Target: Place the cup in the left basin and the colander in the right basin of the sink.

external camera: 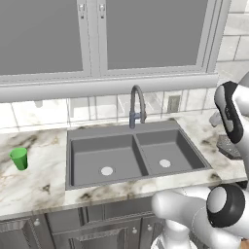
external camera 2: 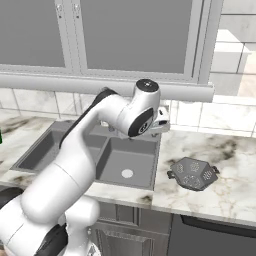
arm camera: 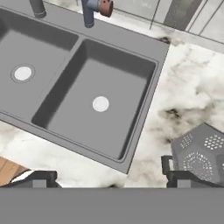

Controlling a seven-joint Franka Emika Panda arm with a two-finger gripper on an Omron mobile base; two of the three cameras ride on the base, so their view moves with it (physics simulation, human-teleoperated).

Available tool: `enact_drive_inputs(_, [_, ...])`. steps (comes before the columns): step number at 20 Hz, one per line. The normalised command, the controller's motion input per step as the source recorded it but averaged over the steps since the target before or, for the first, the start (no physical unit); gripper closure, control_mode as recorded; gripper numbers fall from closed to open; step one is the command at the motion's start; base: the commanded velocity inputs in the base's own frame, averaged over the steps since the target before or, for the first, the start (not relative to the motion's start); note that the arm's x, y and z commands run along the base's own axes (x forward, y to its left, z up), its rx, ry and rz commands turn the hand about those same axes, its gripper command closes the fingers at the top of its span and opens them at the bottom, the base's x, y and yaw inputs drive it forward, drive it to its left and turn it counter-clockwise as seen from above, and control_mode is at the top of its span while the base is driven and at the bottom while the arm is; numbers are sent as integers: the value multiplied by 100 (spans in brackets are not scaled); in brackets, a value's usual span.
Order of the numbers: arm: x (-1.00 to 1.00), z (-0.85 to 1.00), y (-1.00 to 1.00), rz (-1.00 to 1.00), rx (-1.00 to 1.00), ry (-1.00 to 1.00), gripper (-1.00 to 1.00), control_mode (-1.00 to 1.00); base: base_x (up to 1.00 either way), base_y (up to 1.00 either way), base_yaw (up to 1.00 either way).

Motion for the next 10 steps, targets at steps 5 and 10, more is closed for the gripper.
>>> enact_drive_inputs(5, [-7, -30, -23, 13, -17, 0, -100, -100, 0, 0, 0])
enact_drive_inputs(10, [-4, -32, -15, 11, -19, 0, -100, -100, 0, 0, 0])
